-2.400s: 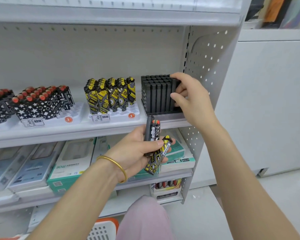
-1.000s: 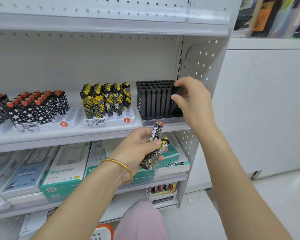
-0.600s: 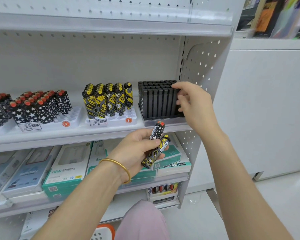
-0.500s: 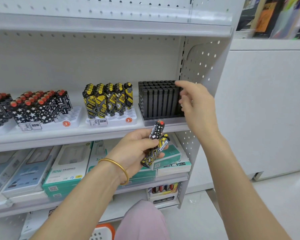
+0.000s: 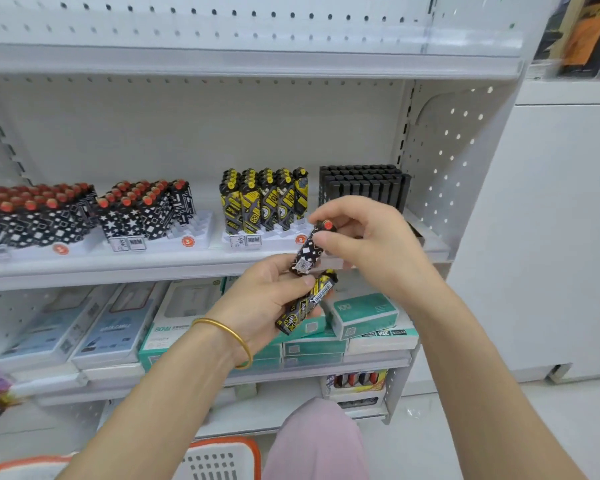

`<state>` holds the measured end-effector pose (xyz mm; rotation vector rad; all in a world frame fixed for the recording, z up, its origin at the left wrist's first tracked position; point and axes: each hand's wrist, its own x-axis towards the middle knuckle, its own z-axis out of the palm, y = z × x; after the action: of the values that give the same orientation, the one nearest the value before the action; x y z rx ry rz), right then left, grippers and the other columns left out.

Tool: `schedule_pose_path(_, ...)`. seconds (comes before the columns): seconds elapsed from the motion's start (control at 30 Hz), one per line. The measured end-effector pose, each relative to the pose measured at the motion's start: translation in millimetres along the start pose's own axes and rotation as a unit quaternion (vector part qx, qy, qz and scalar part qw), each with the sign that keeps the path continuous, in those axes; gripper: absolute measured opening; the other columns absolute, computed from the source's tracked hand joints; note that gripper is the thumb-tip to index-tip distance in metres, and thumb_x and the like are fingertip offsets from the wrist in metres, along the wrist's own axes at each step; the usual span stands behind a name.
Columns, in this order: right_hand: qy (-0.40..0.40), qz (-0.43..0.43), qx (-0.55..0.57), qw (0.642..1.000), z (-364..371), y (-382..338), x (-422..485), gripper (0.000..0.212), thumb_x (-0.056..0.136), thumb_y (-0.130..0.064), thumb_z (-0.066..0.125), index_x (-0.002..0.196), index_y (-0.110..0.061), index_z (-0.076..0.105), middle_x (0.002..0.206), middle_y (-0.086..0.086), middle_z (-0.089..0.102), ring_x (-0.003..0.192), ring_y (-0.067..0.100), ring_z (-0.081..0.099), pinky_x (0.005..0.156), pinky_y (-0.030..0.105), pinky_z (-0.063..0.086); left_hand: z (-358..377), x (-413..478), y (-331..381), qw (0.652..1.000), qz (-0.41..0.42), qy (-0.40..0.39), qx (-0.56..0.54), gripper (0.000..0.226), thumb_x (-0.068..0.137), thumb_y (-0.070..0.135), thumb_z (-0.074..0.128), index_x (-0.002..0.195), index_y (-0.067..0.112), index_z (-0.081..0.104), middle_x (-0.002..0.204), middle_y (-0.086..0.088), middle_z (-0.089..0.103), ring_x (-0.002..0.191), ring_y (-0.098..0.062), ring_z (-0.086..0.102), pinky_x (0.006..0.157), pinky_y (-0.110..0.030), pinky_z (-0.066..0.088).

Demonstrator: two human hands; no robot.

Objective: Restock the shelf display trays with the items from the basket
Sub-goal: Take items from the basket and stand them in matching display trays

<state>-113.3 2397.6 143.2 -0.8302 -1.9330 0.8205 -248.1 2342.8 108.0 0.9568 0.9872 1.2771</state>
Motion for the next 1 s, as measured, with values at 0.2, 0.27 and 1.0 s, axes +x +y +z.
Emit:
schedule_pose_path(0.2, -0.012, -0.084, -0.026, 0.996, 66, -47, 44, 0.024, 0.080, -0.003, 0.065, 0.101, -0.013, 0.066, 0.083, -0.004, 0.060, 0.071, 0.015, 0.057, 0.070, 0.027, 0.051, -53, -30, 22, 0.996, 0.003, 0.084, 0.007, 0.017, 0.091, -0.005, 0.048, 0.100, 0.005, 0.060, 0.095, -0.013, 0.068, 0.078, -0.019, 0.067, 0.049, -0.022, 0.052)
schedule_pose_path(0.27, 0.000, -0.143, -0.133, 0.981, 85, -61, 66, 0.022, 0.081, -0.006, 0.063, 0.102, -0.015, 0.066, 0.092, -0.002, 0.063, 0.081, 0.015, 0.056, 0.081, 0.028, 0.046, -67, -38, 28, 0.995, 0.002, 0.097, 0.004, 0.023, 0.091, -0.010, 0.044, 0.098, 0.004, 0.060, 0.094, -0.013, 0.068, 0.076, -0.018, 0.067, 0.050, -0.023, 0.053)
schedule_pose_path(1.0, -0.144, -0.119, -0.385, 0.904, 136, -67, 138, 0.021, 0.083, -0.005, 0.065, 0.101, -0.015, 0.066, 0.102, 0.006, 0.062, 0.090, 0.025, 0.058, 0.071, 0.027, 0.044, -118, -51, 32, 0.991, 0.051, 0.106, -0.063, 0.032, 0.081, -0.019, 0.049, 0.108, -0.004, 0.058, 0.087, -0.016, 0.070, 0.074, -0.018, 0.069, 0.068, -0.026, 0.058)
